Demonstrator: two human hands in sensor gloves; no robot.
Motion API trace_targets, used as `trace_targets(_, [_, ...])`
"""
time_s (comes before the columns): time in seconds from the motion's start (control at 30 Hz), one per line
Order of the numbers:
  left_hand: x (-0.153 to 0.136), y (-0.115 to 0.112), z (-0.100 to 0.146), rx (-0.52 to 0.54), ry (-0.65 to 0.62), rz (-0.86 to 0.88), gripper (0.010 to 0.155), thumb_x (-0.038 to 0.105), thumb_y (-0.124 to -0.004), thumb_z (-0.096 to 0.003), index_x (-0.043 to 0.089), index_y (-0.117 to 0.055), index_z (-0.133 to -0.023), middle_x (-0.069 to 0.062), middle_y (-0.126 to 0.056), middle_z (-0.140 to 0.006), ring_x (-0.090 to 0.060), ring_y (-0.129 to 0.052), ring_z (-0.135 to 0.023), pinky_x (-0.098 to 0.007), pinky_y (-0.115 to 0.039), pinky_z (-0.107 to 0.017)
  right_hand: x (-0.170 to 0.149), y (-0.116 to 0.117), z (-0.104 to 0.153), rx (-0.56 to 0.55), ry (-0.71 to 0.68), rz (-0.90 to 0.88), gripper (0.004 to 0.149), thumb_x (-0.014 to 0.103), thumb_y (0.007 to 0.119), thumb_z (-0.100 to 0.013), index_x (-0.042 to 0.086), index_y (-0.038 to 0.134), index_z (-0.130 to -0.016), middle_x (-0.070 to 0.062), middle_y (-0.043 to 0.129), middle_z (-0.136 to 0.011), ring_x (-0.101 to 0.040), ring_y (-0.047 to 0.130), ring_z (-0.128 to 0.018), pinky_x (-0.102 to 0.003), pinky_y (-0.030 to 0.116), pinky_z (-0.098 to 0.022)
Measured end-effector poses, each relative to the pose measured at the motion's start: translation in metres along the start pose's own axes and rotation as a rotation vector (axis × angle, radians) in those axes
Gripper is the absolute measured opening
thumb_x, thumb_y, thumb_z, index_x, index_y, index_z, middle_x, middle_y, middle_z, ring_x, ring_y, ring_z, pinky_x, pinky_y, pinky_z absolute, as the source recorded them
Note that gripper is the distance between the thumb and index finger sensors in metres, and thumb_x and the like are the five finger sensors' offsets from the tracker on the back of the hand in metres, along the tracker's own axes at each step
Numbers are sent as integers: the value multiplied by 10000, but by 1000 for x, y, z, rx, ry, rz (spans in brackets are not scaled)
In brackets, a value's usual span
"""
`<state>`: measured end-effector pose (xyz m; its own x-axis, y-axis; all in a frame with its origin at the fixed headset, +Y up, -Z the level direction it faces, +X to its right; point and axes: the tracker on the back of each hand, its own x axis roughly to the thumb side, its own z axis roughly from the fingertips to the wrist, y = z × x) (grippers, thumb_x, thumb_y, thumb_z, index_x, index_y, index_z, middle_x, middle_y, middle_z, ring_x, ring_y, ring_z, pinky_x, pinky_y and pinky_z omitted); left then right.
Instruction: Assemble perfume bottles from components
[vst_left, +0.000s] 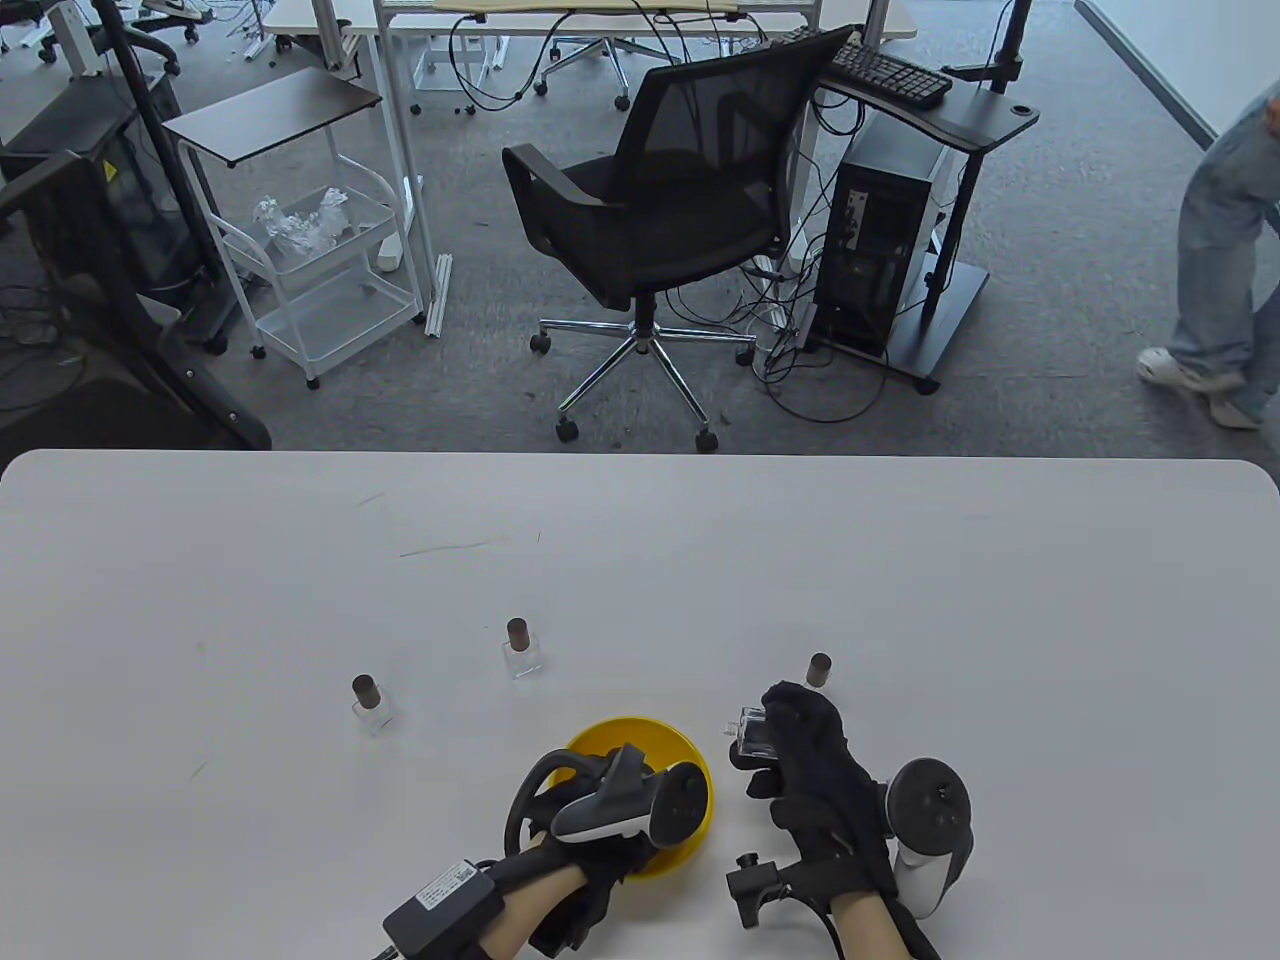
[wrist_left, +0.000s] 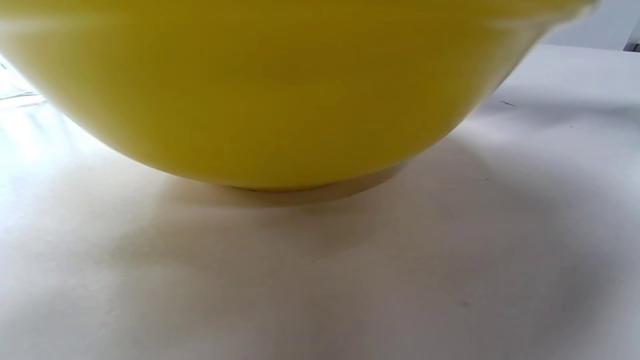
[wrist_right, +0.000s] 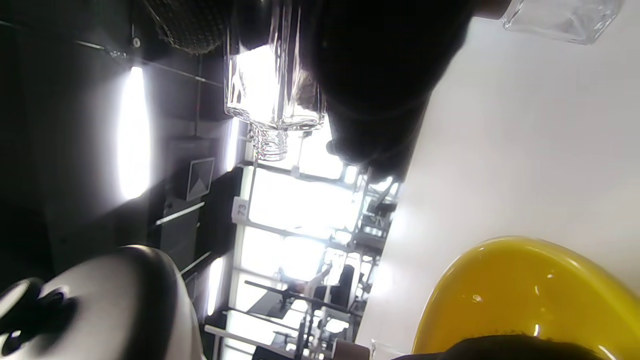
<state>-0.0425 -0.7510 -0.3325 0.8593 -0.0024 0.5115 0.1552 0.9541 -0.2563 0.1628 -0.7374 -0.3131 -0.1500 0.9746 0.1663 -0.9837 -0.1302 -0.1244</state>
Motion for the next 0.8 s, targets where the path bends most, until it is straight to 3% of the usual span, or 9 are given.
trace_targets(0.13, [-12,4,4,30,-30,131,482,337,-834,-521,206,-758,-978,-83,-845,-915,-345,-774,-876,-510,-671,-691,-4,2,1,13,23,-2,450,378,629,-646,122,580,-1012,-153,803,-853,-377,974,-579,-299,882,-337])
trace_targets(0.5, [-55,33,39,391,-49,558,539,311,-707,-575,160,-605,-1082,-126,-748,-959,-370,-776,-850,-496,-707,-655,-8,8,2,53,66,-45,452,379,625,-647,116,579,-1012,-158,805,-852,-373,977,-580,-297,885,-333])
trace_targets(0.8, [-68,34,56,485,-74,819,520,315,-681,-585,172,-568,-1071,-124,-694,-983,-368,-745,-869,-492,-688,-672,-8,15,3,101,97,-118,454,380,617,-652,111,569,-1015,-161,798,-858,-370,975,-588,-294,885,-339])
